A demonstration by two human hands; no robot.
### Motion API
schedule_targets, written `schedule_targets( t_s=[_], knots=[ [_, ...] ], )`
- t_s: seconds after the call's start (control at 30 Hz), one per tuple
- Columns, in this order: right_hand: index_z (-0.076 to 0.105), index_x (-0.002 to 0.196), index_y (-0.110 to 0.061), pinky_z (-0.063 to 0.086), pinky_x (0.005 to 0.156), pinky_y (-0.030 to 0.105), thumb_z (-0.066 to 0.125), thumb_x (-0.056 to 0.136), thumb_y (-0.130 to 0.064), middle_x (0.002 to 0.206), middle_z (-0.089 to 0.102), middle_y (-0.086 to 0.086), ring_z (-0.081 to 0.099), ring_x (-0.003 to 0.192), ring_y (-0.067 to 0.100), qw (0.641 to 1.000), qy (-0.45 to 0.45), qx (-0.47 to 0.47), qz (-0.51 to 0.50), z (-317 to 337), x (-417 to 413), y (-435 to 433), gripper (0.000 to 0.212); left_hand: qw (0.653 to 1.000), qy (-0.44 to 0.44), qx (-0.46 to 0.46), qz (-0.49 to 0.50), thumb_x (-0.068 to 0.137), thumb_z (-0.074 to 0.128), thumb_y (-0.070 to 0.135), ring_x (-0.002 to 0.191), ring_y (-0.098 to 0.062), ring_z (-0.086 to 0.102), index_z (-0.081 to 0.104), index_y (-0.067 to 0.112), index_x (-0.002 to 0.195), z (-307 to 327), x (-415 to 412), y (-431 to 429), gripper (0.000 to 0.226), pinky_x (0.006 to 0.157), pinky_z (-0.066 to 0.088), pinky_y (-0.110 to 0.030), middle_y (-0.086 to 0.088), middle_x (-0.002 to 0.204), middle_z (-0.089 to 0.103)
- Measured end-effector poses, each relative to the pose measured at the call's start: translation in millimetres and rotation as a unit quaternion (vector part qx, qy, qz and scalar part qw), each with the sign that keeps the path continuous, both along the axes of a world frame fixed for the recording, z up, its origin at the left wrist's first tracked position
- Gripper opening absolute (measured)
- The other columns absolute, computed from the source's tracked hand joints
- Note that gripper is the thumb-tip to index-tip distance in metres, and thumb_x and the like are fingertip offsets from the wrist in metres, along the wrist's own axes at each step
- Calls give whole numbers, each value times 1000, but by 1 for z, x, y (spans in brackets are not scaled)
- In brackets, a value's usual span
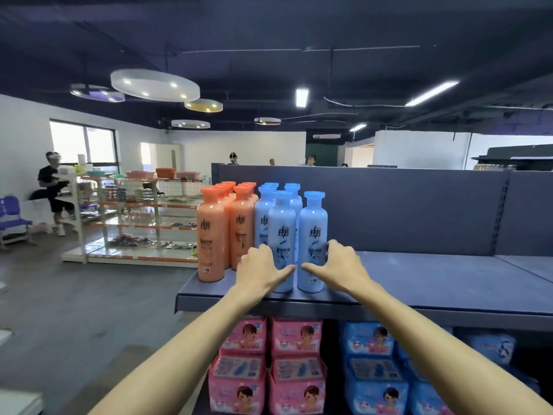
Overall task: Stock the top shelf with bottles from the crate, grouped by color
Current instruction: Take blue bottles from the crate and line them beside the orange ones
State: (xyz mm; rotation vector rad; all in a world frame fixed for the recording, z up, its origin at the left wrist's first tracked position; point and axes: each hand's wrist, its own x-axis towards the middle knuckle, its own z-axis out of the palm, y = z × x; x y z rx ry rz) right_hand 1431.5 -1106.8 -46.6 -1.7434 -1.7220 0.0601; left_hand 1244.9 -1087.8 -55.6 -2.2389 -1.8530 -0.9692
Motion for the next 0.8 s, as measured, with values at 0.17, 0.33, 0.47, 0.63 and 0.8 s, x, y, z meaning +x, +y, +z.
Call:
schedule_targets(
  t_s=[0.17,0.33,0.47,0.63,0.8],
  knots=[
    [45,97,-11,39,59,33,73,82,-51,92,52,5,52,83,27,999,-24,-16,-14,3,-8,6,52,999,12,-32,1,73,67,61,72,-31,59,37,15,61,10,7,1,56,58,42,-31,-1,64,44],
    [42,99,-10,37,59,32,71,85,-48,103,54,11,53,86,28,999,-32,-42,-6,5,-15,16,50,999,-7,-42,-10,71,67,55,66,-30,61,42,13,57,9,1,8,51,56,45,-30,-4,62,53],
    [43,104,-8,43,67,34,71,86,-45,109,56,14,58,95,32,998,-28,-52,-5,7,-23,25,50,999,-9,-44,-8,72,68,53,70,-30,62,46,12,62,11,-10,15,47,59,49,-32,-6,69,59],
    [45,112,-4,43,71,35,70,87,-45,113,55,16,57,101,35,998,-39,-48,-12,6,-36,37,54,999,-11,-43,7,70,67,55,75,-32,60,44,15,66,8,-21,28,47,60,47,-31,-4,74,55],
    [45,115,-2,44,76,36,69,88,-45,115,56,17,58,105,36,998,-51,-41,-18,6,-44,49,56,999,-5,-44,13,69,67,58,73,-31,56,51,12,76,7,-26,38,48,61,45,-31,-5,78,55]
  ],
)
